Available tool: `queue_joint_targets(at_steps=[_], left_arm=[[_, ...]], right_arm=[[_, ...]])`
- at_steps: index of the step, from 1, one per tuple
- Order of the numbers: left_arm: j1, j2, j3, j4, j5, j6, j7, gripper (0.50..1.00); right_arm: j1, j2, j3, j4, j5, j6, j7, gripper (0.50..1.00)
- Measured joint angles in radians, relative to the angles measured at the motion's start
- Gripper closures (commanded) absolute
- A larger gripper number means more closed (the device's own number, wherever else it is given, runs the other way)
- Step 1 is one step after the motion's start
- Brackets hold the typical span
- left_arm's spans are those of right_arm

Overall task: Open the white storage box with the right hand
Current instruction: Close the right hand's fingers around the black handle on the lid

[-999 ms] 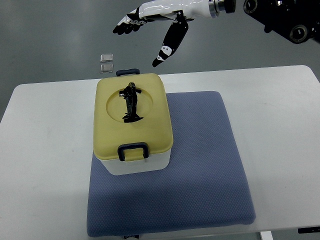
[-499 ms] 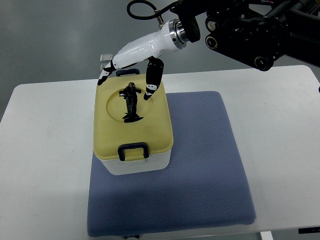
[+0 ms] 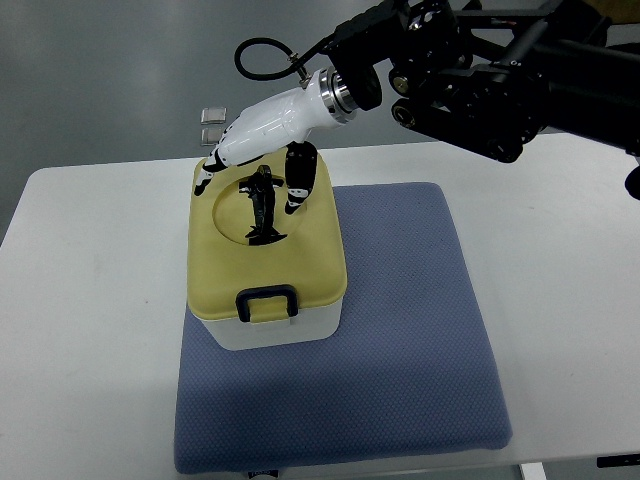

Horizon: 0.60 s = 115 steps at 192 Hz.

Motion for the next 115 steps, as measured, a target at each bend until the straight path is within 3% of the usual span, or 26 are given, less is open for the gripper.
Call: queue_joint_targets(at_steps=[115], left_arm=[[0.000, 0.000, 0.000, 0.000, 0.000, 0.000, 0.000, 0.500]], right_arm=[[-0.031, 0.001, -0.002, -0.010, -0.003, -0.050, 0.000, 0.673]])
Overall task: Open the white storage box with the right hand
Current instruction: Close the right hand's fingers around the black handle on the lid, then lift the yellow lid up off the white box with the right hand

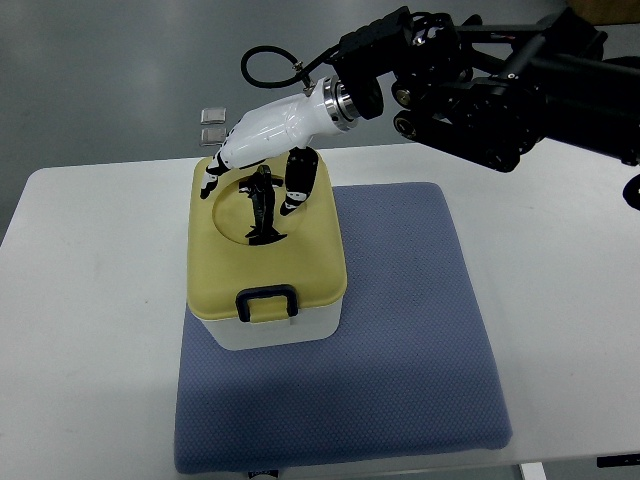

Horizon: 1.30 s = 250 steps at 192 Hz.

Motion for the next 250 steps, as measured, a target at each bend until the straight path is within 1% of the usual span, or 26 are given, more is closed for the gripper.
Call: queue_joint_targets(at_steps=[22, 43, 52, 65, 78, 102, 113, 124, 131, 139, 145, 149, 150, 152, 155, 164, 165, 173, 176, 196, 250], left_arm=[[0.000, 0.000, 0.000, 0.000, 0.000, 0.000, 0.000, 0.500], [0.000, 0.000, 0.000, 0.000, 0.000, 0.000, 0.000, 0.500], [0.000, 0.000, 0.000, 0.000, 0.000, 0.000, 0.000, 0.500], [0.000, 0.000, 0.000, 0.000, 0.000, 0.000, 0.000, 0.500], [0.000, 0.000, 0.000, 0.000, 0.000, 0.000, 0.000, 0.500], [0.000, 0.000, 0.000, 0.000, 0.000, 0.000, 0.000, 0.500], [0.000, 0.000, 0.000, 0.000, 0.000, 0.000, 0.000, 0.500], [0.000, 0.000, 0.000, 0.000, 0.000, 0.000, 0.000, 0.500], [0.000, 0.000, 0.000, 0.000, 0.000, 0.000, 0.000, 0.500], [0.000, 0.000, 0.000, 0.000, 0.000, 0.000, 0.000, 0.500], [0.000, 0.000, 0.000, 0.000, 0.000, 0.000, 0.000, 0.500], [0.000, 0.000, 0.000, 0.000, 0.000, 0.000, 0.000, 0.500], [0.000, 0.000, 0.000, 0.000, 0.000, 0.000, 0.000, 0.500], [0.000, 0.000, 0.000, 0.000, 0.000, 0.000, 0.000, 0.500], [0.000, 0.000, 0.000, 0.000, 0.000, 0.000, 0.000, 0.500], [0.000, 0.000, 0.000, 0.000, 0.000, 0.000, 0.000, 0.500], [0.000, 0.000, 0.000, 0.000, 0.000, 0.000, 0.000, 0.500], [0.000, 0.000, 0.000, 0.000, 0.000, 0.000, 0.000, 0.500], [0.000, 0.000, 0.000, 0.000, 0.000, 0.000, 0.000, 0.500], [0.000, 0.000, 0.000, 0.000, 0.000, 0.000, 0.000, 0.500], [0.000, 0.000, 0.000, 0.000, 0.000, 0.000, 0.000, 0.500]], right_arm=[[-0.001, -0.001, 0.000, 0.000, 0.000, 0.000, 0.000, 0.699], [-0.002, -0.002, 0.000, -0.001, 0.000, 0.000, 0.000, 0.709], [-0.004, -0.003, -0.001, -0.002, 0.000, 0.000, 0.000, 0.738], [-0.008, -0.004, -0.001, -0.003, 0.000, 0.000, 0.000, 0.746], [-0.010, -0.005, -0.001, -0.003, 0.000, -0.001, 0.000, 0.769], [-0.012, -0.005, -0.001, -0.003, 0.000, -0.013, 0.000, 0.781], [-0.012, -0.005, -0.001, -0.003, 0.000, -0.018, 0.000, 0.812], [-0.012, -0.005, -0.002, -0.003, 0.000, -0.022, 0.000, 0.820], [-0.012, -0.005, -0.002, -0.003, 0.000, -0.023, 0.000, 0.848], [-0.012, -0.005, -0.002, -0.003, 0.000, -0.024, 0.000, 0.850], [-0.012, -0.005, -0.002, -0.003, 0.000, -0.025, 0.000, 0.863], [-0.012, -0.005, -0.002, -0.003, 0.000, -0.025, 0.000, 0.883], [-0.012, -0.005, -0.002, -0.003, 0.000, -0.025, 0.000, 0.895], [-0.012, -0.005, -0.002, -0.003, 0.000, -0.025, 0.000, 0.895], [-0.012, -0.005, -0.002, -0.003, 0.000, -0.026, 0.000, 0.916], [-0.012, -0.005, -0.002, -0.003, 0.000, -0.026, 0.000, 0.948], [-0.012, -0.005, -0.002, -0.003, 0.000, -0.026, 0.000, 0.959], [-0.011, -0.005, -0.002, -0.003, 0.000, -0.026, 0.000, 0.975], [-0.011, -0.005, -0.002, -0.003, 0.000, -0.026, 0.000, 0.991], [-0.008, -0.007, -0.002, -0.003, 0.000, -0.033, 0.000, 1.000], [0.001, -0.015, 0.000, -0.002, 0.004, -0.043, 0.000, 1.000]])
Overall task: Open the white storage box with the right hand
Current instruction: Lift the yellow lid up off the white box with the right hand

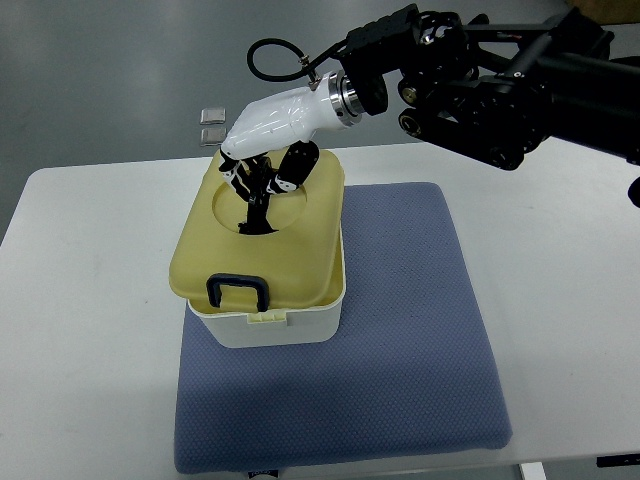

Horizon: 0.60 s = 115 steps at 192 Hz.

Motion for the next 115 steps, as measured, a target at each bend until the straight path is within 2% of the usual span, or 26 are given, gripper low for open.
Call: queue_joint_targets(at_steps=[61, 115], left_arm=[[0.000, 0.000, 0.000, 0.000, 0.000, 0.000, 0.000, 0.500], [0.000, 0.000, 0.000, 0.000, 0.000, 0.000, 0.000, 0.500]], right_arm=[[0.028, -0.043, 0.028, 0.000, 0.016, -0.005, 0.000, 1.000], [0.056, -0.152, 0.061, -0.002, 0.021, -0.017, 0.000, 1.000]])
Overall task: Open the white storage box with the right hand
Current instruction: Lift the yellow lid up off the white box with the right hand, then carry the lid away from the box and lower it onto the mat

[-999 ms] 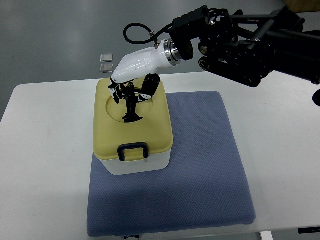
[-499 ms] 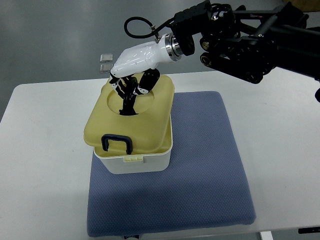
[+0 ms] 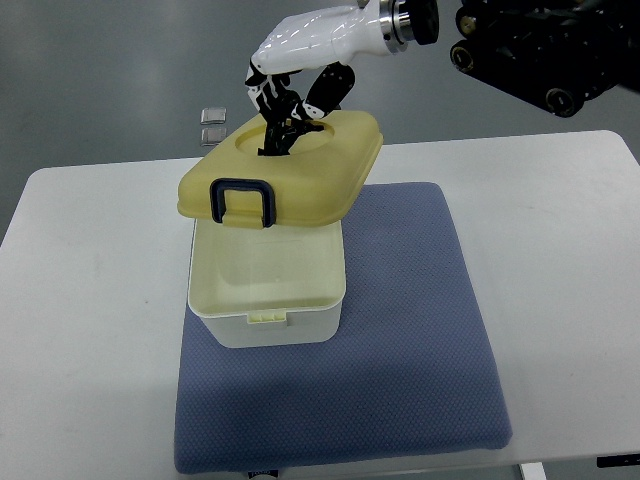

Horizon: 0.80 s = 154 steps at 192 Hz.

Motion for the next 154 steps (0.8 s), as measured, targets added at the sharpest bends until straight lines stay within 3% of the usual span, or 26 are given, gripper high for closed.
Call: queue_joint_targets(at_steps=[52, 154], left_arm=[[0.000, 0.000, 0.000, 0.000, 0.000, 0.000, 0.000, 0.500], [0.000, 0.000, 0.000, 0.000, 0.000, 0.000, 0.000, 0.500]], right_arm=[[-0.014, -0.111, 0.013, 0.000, 0.001, -0.011, 0.000, 1.000], [-0.184, -0.284, 0.045, -0.002, 0.001, -0.081, 0.000, 1.000]])
